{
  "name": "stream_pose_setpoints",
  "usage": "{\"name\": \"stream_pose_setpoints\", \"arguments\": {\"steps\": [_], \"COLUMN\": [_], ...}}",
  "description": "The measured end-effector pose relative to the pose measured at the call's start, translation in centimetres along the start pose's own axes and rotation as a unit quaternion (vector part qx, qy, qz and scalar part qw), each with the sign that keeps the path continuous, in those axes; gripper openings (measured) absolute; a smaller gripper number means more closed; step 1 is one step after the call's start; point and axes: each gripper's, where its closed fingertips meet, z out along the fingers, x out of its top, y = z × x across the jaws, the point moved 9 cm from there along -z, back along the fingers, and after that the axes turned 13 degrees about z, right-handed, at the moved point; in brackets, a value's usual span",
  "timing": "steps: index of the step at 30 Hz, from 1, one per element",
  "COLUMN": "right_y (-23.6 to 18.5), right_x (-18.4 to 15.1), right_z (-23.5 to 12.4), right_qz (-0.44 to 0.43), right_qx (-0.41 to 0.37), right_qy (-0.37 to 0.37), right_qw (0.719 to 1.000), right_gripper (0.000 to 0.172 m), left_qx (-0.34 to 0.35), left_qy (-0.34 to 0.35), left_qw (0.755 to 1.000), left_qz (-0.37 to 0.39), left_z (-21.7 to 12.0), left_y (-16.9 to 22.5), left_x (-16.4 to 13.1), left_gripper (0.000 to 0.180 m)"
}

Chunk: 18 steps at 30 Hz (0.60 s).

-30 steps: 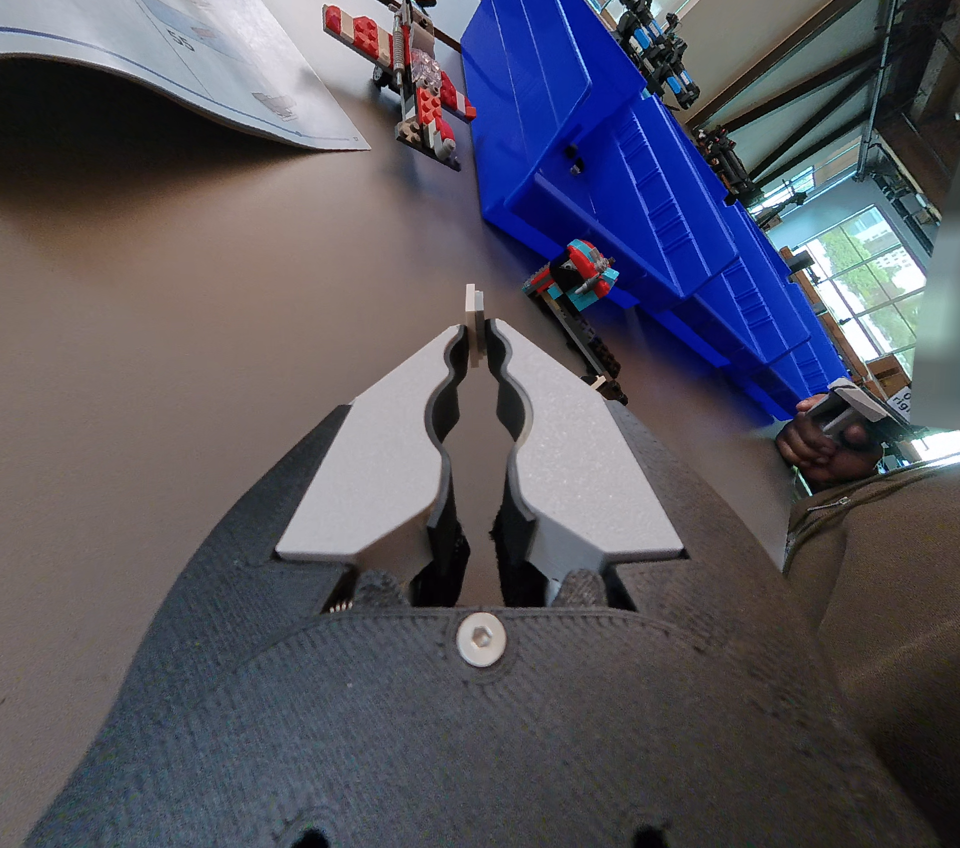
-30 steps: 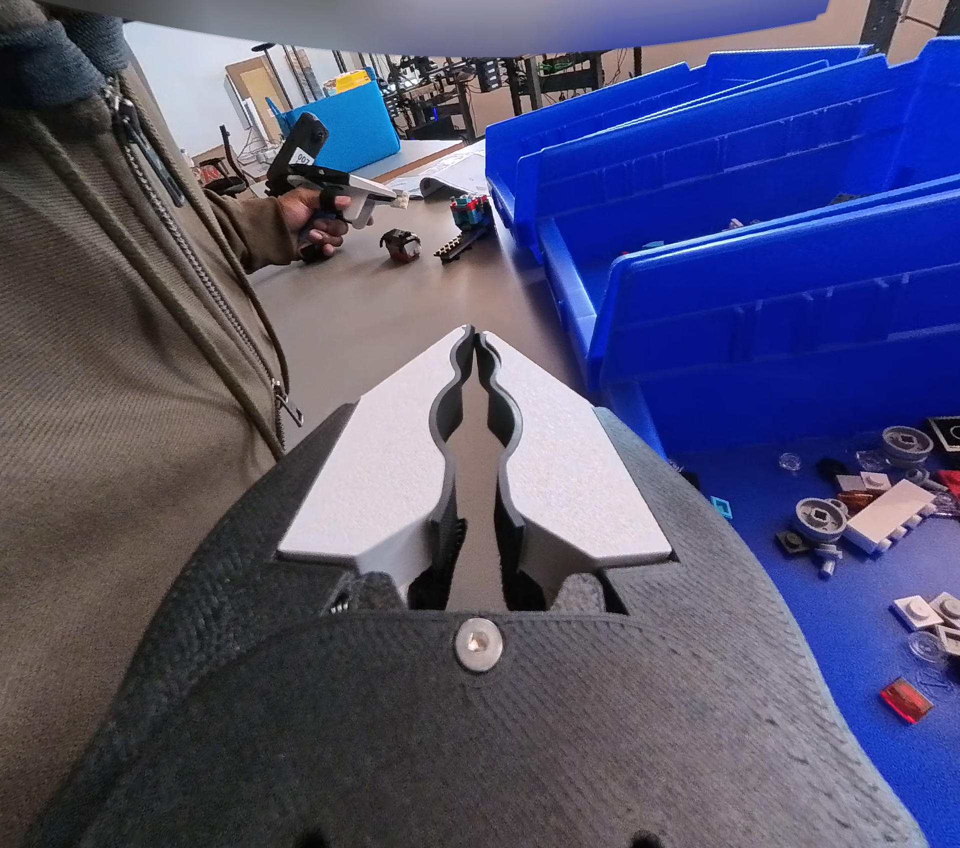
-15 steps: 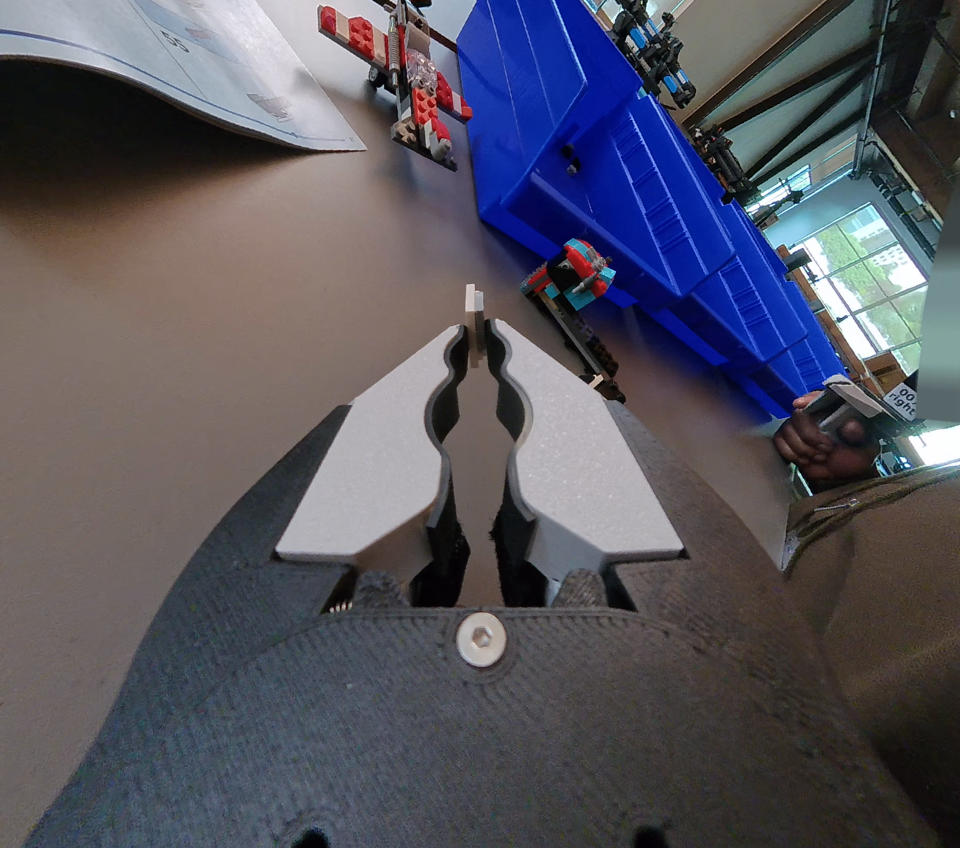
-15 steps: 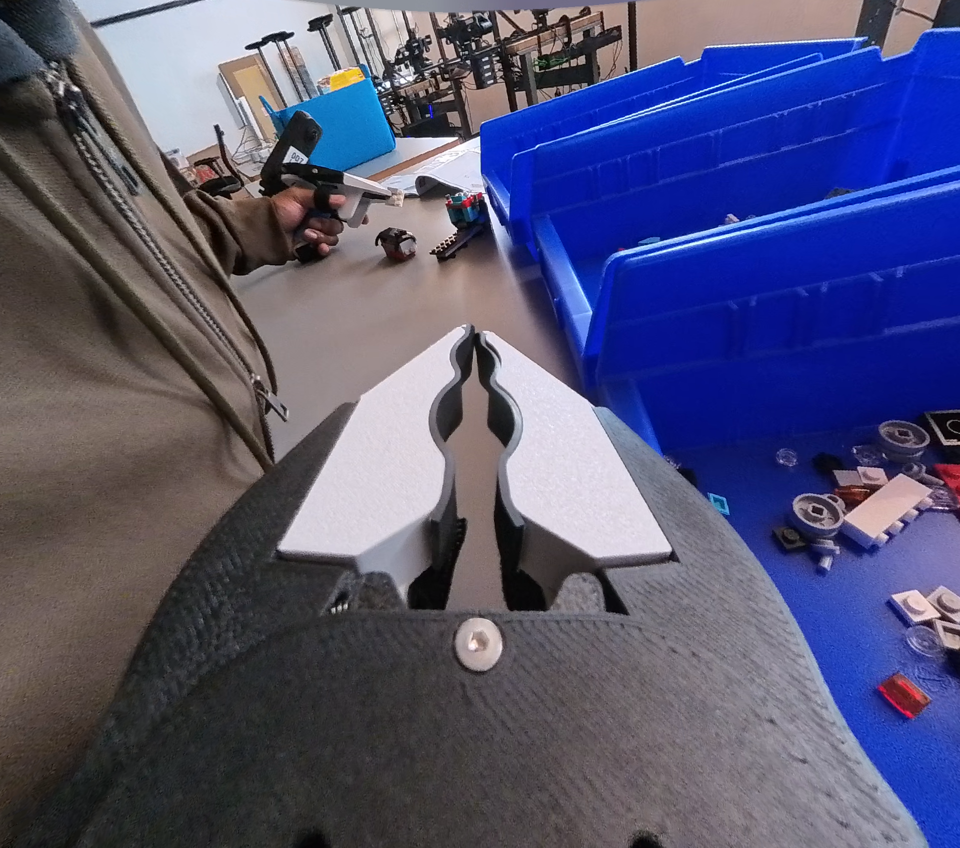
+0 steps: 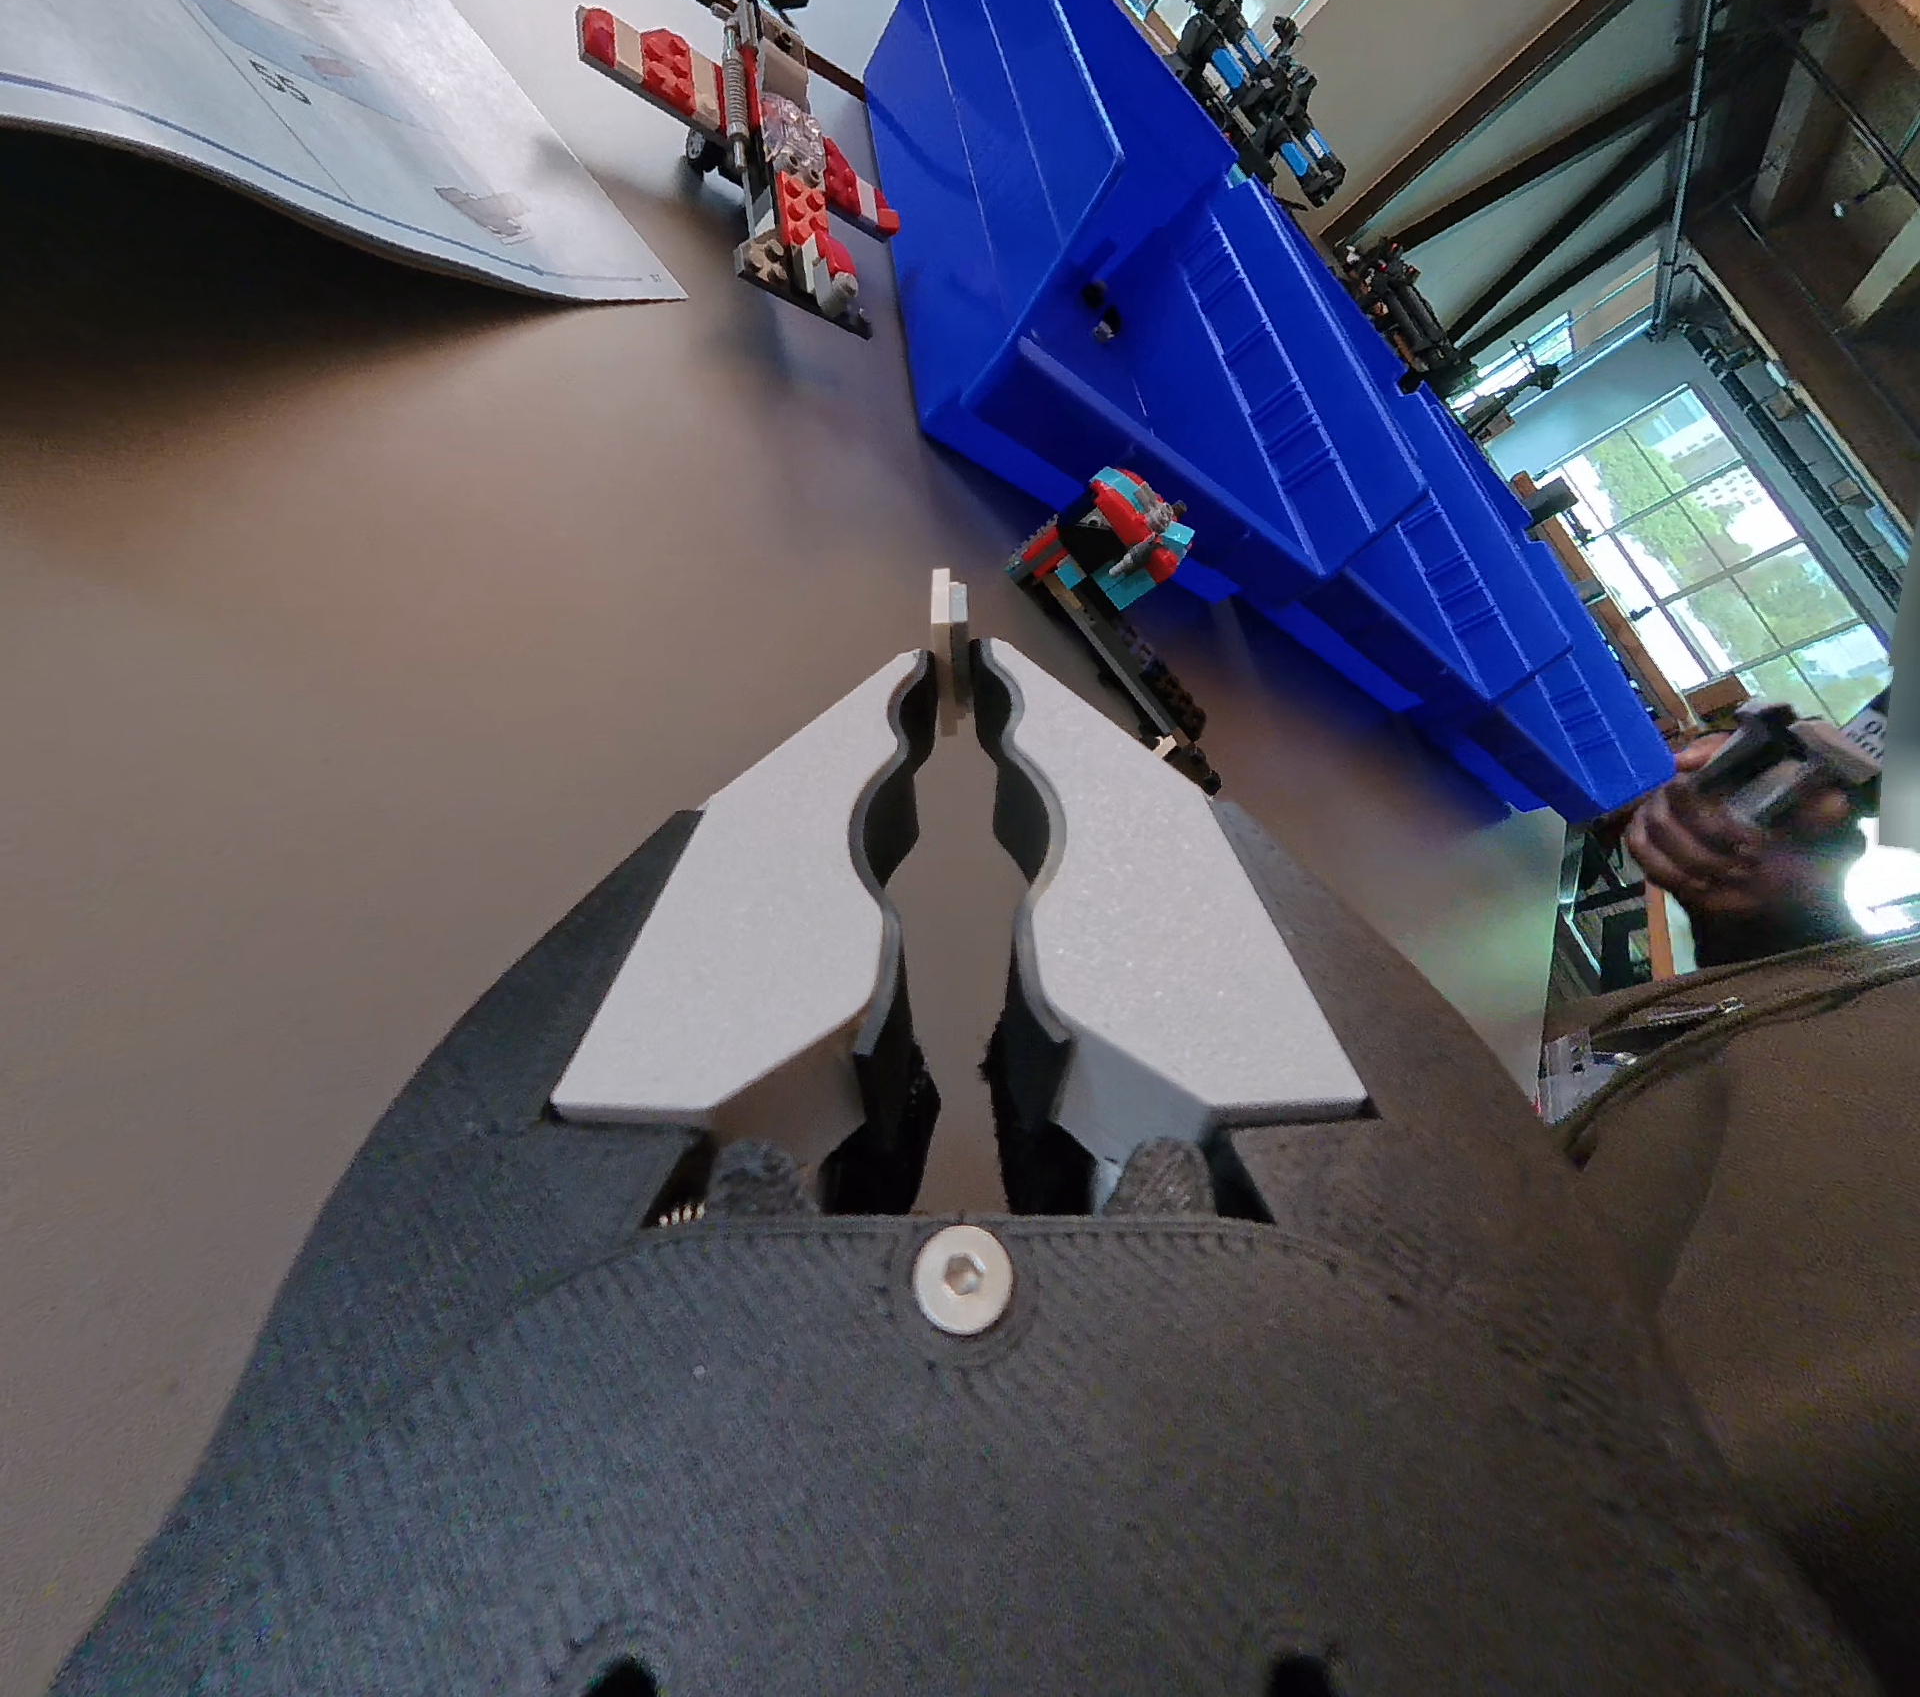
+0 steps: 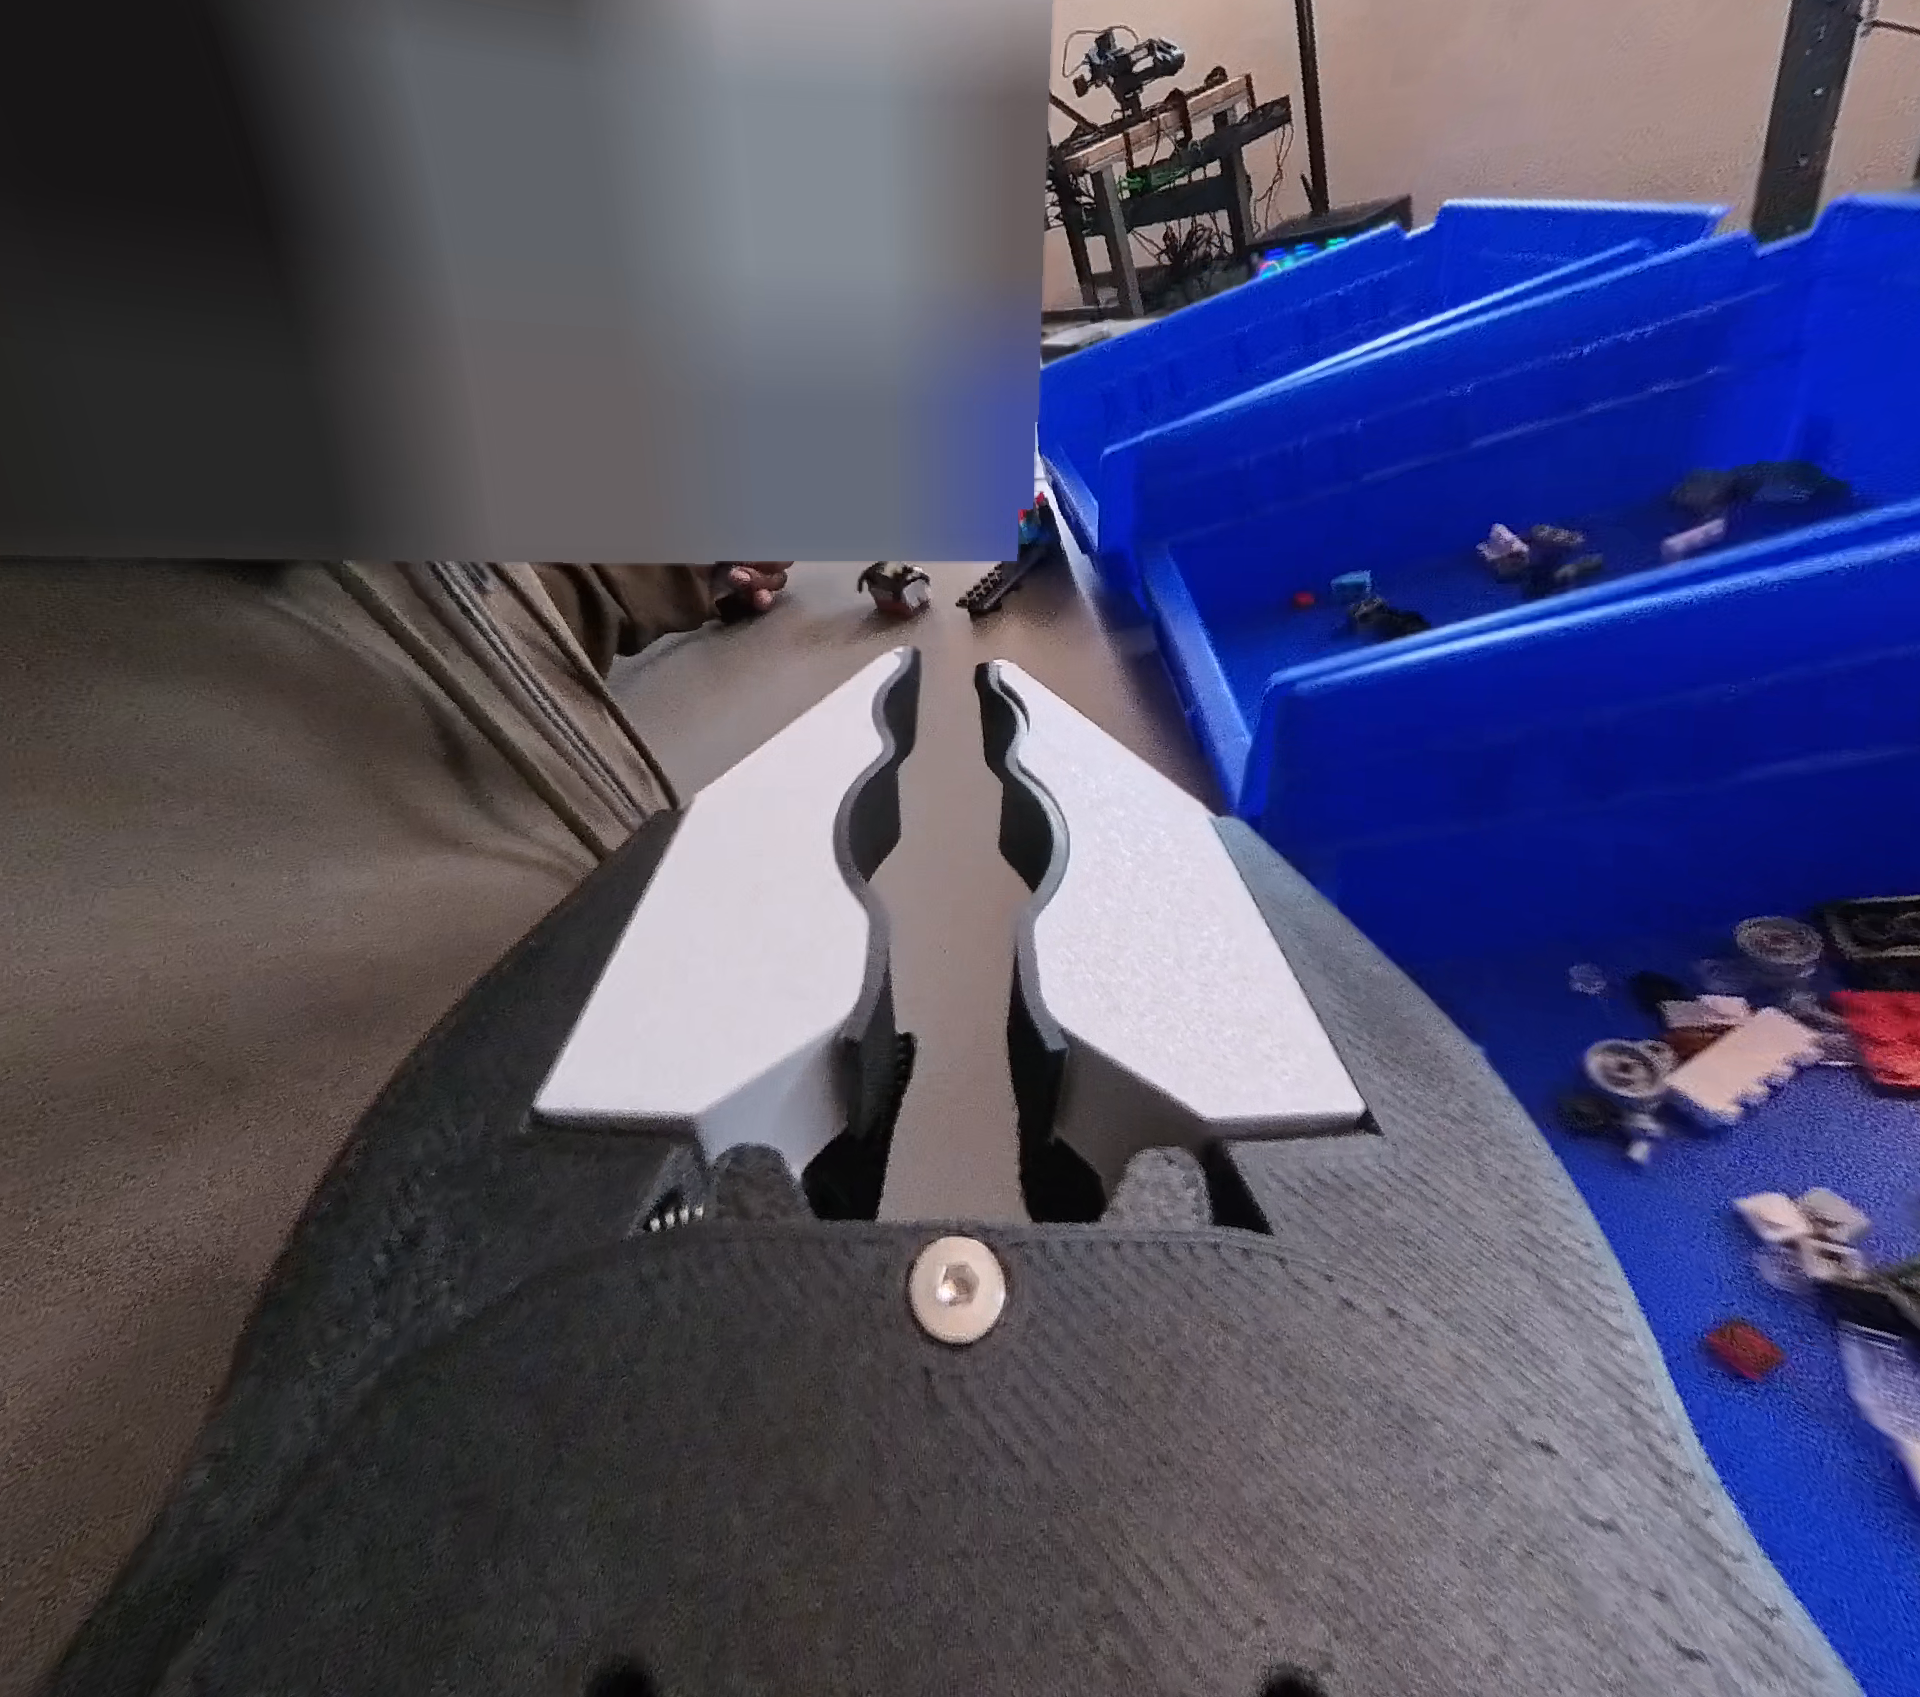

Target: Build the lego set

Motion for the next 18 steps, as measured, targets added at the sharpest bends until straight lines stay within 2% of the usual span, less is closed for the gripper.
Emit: {"name": "stream_pose_setpoints", "arguments": {"steps": [4, 7, 9, 11, 13, 15, 17, 18], "right_y": [-0.3, 2.4, 6.2, 10.2, 13.8, 16.8, 19.3, 20.2], "right_x": [5.5, 9.7, 11.6, 12.7, 12.9, 12.4, 11.5, 11.2], "right_z": [-3.2, -5.4, -6.3, -6.7, -6.5, -6.0, -5.5, -5.2], "right_qz": [-0.023, -0.108, -0.153, -0.17, -0.168, -0.173, -0.159, -0.15], "right_qx": [-0.024, -0.133, -0.224, -0.274, -0.292, -0.294, -0.296, -0.293], "right_qy": [-0.021, -0.094, -0.184, -0.277, -0.373, -0.472, -0.547, -0.569], "right_qw": [0.999, 0.981, 0.945, 0.905, 0.865, 0.813, 0.767, 0.754], "right_gripper": [0.015, 0.017, 0.021, 0.022, 0.024, 0.024, 0.024, 0.025], "left_qx": [-0.008, -0.014, -0.017, -0.02, -0.021, -0.021, -0.019, -0.019], "left_qy": [-0.002, -0.001, 0.0, 0.002, 0.005, 0.006, 0.007, 0.006], "left_qw": [1.0, 1.0, 1.0, 1.0, 1.0, 1.0, 1.0, 1.0], "left_qz": [0.001, 0.003, 0.004, 0.006, 0.007, 0.008, 0.008, 0.007], "left_z": [0.0, 0.0, -0.1, -0.1, -0.2, -0.2, -0.3, -0.3], "left_y": [0.1, 0.2, 0.2, 0.3, 0.3, 0.4, 0.4, 0.3], "left_x": [0.0, 0.0, 0.0, 0.0, 0.0, 0.0, 0.0, 0.0], "left_gripper": [0.007, 0.007, 0.007, 0.007, 0.007, 0.007, 0.007, 0.007]}}
